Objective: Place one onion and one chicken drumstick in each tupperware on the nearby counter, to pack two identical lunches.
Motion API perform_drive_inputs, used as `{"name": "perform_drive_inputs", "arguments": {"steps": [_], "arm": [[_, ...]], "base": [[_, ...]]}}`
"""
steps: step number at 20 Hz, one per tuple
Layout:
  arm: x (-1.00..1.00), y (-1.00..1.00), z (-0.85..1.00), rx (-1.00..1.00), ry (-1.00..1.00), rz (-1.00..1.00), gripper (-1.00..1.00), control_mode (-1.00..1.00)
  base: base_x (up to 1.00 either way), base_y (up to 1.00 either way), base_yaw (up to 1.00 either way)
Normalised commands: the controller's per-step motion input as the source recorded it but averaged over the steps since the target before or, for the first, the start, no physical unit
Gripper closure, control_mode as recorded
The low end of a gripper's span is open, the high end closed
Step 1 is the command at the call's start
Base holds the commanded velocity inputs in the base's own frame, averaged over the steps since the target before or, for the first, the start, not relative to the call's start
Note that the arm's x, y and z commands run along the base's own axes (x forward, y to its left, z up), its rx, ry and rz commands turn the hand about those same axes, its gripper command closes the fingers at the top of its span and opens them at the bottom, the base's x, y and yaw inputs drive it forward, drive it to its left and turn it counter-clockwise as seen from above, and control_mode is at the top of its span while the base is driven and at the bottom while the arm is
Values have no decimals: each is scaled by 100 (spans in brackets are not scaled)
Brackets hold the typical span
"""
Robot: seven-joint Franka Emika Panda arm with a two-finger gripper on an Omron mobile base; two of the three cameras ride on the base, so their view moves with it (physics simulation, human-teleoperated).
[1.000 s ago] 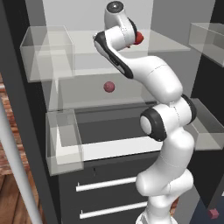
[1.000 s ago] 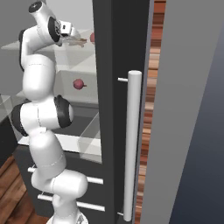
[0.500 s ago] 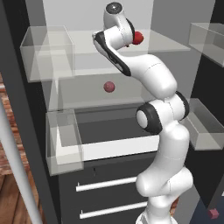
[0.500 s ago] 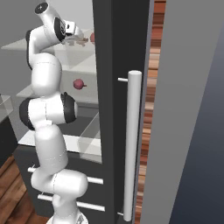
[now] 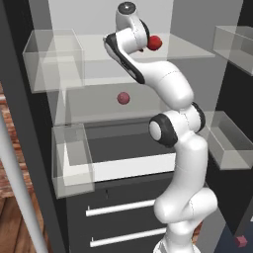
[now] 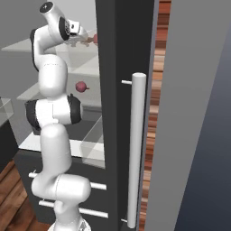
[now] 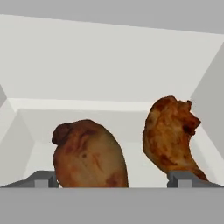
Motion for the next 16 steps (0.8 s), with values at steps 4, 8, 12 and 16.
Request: {"name": "perform_drive_inputs", "arguments": {"steps": [4,8,12,16], "arm": [[-16,0,-48,0,9,0,100,-100],[-3,0,-25,0,4,0,100,-100],[0,0,-4,0,-1,0,100,-100],[-33,0,-20,0,-2,0,100,-100]], "base": [[0,0,0],[0,0,0],[0,0,0],[0,0,0]]}}
